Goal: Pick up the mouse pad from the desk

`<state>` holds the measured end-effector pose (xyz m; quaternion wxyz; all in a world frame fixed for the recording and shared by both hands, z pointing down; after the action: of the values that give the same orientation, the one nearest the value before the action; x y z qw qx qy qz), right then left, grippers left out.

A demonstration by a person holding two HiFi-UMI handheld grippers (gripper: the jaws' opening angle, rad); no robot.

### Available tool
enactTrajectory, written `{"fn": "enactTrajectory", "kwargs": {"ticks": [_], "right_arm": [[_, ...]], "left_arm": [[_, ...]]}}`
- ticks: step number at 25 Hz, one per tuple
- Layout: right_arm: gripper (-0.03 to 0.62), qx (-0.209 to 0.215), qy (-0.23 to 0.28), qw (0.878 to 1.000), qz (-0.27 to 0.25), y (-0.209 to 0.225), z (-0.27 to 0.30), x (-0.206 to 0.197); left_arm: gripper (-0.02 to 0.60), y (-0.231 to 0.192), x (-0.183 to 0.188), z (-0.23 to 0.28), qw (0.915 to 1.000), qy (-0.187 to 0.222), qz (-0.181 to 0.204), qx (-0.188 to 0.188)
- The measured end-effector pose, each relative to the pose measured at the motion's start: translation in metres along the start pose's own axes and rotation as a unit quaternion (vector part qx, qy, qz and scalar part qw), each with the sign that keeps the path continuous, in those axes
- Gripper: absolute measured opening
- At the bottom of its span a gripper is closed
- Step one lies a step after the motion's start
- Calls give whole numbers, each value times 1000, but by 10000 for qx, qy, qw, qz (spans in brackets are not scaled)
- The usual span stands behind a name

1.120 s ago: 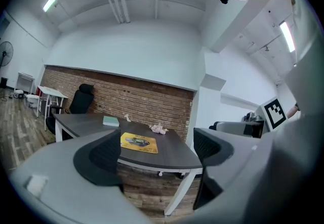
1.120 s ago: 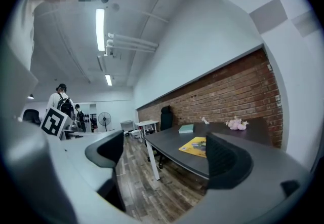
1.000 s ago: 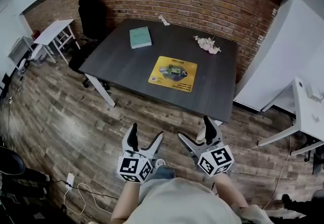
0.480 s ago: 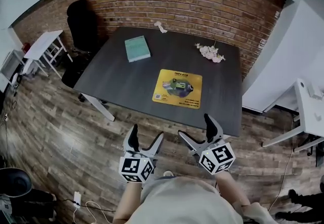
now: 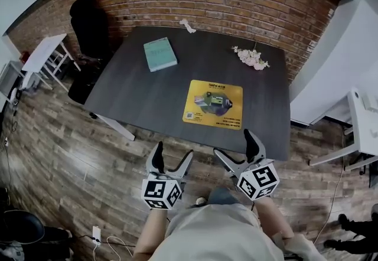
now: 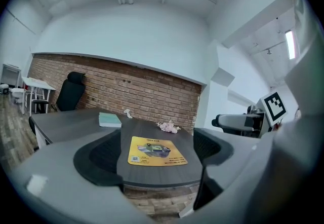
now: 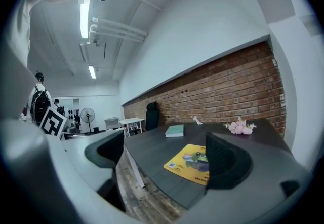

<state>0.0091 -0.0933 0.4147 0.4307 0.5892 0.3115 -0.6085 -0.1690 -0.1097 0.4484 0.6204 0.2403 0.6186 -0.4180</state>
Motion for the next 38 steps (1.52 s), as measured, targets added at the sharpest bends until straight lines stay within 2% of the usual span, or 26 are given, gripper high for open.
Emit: {"fn": "enactTrajectory", "kwargs": {"ticks": [8, 18, 30, 38], "right_arm": [[476, -282, -121, 9995, 62, 35, 20, -8], [476, -592, -186, 9980, 78, 100, 90, -12], [476, -1044, -507, 9932, 14, 187, 159, -4], [474, -1170, -987, 9882, 86, 232, 185, -31]], "left_arm": [[434, -29, -9, 38, 9997, -158, -191, 32], [434, -72, -10, 137, 9987, -435, -233, -142], [434, -102, -10, 264, 9931, -1049, -63, -524], [434, -109, -29, 318, 9838, -1585, 192, -818]]}}
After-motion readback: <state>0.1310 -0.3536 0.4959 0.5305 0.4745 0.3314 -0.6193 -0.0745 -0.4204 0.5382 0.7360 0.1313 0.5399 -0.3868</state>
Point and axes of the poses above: the fingertips, and each gripper's own axes: z forward along the fingers, y to its right, x out of its top, the point moved 2 cm from there along -z, backward along the fingers
